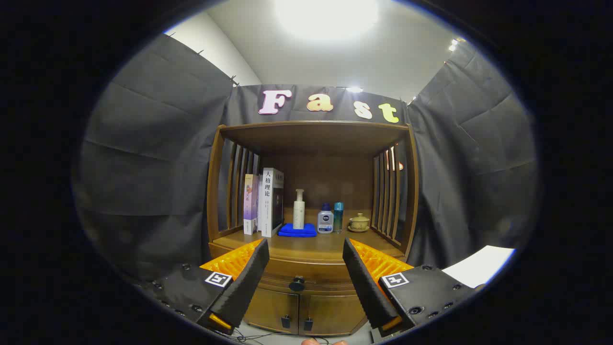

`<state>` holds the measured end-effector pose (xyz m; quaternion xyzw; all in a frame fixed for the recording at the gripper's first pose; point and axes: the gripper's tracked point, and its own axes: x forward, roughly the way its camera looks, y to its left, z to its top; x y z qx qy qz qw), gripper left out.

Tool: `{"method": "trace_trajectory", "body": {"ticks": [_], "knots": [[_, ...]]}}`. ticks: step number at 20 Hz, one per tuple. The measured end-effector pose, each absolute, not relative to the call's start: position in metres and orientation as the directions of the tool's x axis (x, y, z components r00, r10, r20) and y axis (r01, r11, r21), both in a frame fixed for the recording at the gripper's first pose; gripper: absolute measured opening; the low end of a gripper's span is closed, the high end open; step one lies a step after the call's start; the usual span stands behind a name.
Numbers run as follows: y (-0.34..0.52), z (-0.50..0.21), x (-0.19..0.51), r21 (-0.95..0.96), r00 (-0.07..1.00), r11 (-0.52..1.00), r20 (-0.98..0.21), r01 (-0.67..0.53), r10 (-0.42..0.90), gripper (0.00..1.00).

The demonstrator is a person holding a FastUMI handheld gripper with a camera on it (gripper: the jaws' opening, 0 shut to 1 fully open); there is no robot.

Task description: Pull open the drawer, take out the items inside it, and place them on the countertop above the cabinet.

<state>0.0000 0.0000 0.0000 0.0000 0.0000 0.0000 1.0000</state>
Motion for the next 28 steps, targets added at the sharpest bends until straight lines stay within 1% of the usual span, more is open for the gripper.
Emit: {"method": "trace_trajectory", "body": {"ticks": [11,16,21,25,28], "knots": [[0.006,-0.016,0.014,-0.005,0.999,1.0,-0.041,0.005,-0.005,0.98],[0.0,-0.009,0.025,0.024,0.999,0.999,-0.025,0.023,-0.022,0.98],[-0.004,-0.03,0.032,0.044,0.997,0.999,-0.066,0.029,-0.026,0.97],[-0.002,-0.041,0.038,0.059,0.997,0.998,-0.075,0.037,-0.033,0.97],[0.008,-0.05,0.044,0.053,0.995,0.998,-0.099,0.023,-0.018,0.98]]}}
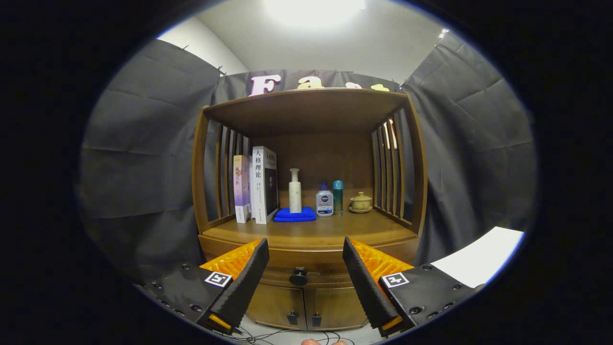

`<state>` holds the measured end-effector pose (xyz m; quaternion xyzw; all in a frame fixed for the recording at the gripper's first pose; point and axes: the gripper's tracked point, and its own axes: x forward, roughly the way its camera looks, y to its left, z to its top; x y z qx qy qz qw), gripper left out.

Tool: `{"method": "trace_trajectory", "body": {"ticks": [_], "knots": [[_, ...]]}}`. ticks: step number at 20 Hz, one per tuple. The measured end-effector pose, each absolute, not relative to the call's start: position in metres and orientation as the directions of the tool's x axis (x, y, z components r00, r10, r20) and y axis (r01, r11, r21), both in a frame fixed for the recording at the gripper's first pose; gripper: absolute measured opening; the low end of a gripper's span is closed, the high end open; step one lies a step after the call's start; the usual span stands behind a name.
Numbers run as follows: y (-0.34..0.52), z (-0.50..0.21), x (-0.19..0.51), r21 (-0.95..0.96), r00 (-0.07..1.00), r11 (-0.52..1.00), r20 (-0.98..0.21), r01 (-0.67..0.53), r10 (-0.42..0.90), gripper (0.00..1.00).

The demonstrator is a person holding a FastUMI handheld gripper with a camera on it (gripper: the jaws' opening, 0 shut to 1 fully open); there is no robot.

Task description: Pull open the drawer, take out the items inside it, and place them on the countertop above the cabinet.

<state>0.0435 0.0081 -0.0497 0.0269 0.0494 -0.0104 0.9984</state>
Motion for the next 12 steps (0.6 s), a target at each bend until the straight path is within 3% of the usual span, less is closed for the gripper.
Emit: {"method": "trace_trajectory", "body": {"ticks": [12], "knots": [[0.019,-0.108,0.096,0.005,0.984,1.0,-0.175,0.018,-0.017,0.98]]}}
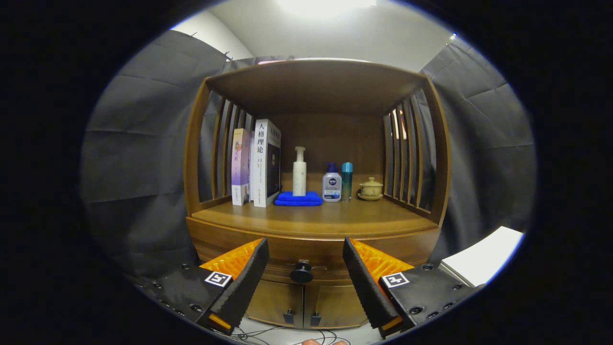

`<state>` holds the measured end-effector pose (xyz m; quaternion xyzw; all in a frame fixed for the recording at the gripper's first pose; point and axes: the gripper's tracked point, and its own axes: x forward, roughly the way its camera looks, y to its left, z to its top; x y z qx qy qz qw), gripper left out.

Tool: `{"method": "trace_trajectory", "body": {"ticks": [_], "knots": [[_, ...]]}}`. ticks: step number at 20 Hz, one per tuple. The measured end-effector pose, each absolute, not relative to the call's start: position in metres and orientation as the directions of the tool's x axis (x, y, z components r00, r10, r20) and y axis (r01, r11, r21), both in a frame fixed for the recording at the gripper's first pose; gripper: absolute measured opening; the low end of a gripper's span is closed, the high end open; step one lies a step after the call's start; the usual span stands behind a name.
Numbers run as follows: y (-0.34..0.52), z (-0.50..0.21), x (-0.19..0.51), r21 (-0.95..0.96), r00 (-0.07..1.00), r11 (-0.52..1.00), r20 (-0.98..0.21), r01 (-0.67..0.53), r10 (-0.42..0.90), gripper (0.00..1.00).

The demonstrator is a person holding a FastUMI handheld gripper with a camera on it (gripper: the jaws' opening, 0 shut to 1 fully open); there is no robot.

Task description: Pull open the drawer, take out the items inside it, and place them on the countertop above the cabinet.

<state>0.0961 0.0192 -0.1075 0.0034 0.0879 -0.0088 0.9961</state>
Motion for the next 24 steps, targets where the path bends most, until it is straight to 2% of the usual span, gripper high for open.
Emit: {"method": "trace_trajectory", "body": {"ticks": [9,18,20,24], "knots": [[0.016,-0.177,0.145,0.024,0.955,0.999,-0.295,0.031,-0.023,0.98],[0.017,-0.224,0.152,-0.015,0.935,0.999,-0.351,0.04,-0.043,0.97],[0.014,-0.221,0.155,-0.044,0.943,0.998,-0.326,0.048,-0.06,0.94],[0.022,-0.223,0.157,-0.032,0.939,0.999,-0.34,0.036,-0.045,0.64]]}}
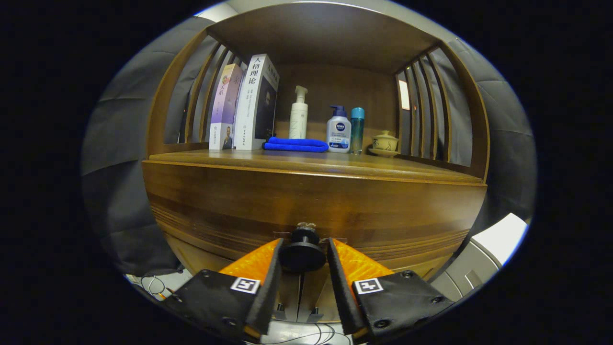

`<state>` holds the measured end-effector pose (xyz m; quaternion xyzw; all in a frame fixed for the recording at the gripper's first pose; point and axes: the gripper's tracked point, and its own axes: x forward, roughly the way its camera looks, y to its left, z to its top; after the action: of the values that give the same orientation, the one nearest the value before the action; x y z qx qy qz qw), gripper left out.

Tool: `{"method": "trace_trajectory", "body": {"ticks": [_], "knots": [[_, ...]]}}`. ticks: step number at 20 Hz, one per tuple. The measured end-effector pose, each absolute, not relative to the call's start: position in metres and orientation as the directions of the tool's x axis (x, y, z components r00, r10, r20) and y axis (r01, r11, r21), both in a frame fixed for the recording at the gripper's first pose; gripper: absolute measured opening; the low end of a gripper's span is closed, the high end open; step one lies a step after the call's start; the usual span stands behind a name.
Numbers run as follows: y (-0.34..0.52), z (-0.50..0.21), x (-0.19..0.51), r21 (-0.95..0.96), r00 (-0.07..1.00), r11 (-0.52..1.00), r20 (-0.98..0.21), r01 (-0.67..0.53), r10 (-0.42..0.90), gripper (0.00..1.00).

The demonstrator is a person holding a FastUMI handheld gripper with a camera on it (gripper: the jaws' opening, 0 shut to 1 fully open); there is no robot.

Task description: Pull open the drawer, take out the items inside it, and place them on the countertop above the cabinet.

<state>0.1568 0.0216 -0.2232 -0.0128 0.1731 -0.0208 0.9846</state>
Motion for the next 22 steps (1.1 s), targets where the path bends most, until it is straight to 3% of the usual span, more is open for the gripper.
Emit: {"method": "trace_trajectory", "body": {"ticks": [2,9,22], "knots": [[0.021,-0.223,0.157,-0.028,0.938,0.999,-0.343,0.043,-0.05,0.49],[0.021,-0.224,0.155,0.034,0.937,0.999,-0.348,0.042,-0.028,0.23],[0.021,-0.221,0.105,0.004,0.936,0.999,-0.349,0.049,-0.045,0.23]]}}
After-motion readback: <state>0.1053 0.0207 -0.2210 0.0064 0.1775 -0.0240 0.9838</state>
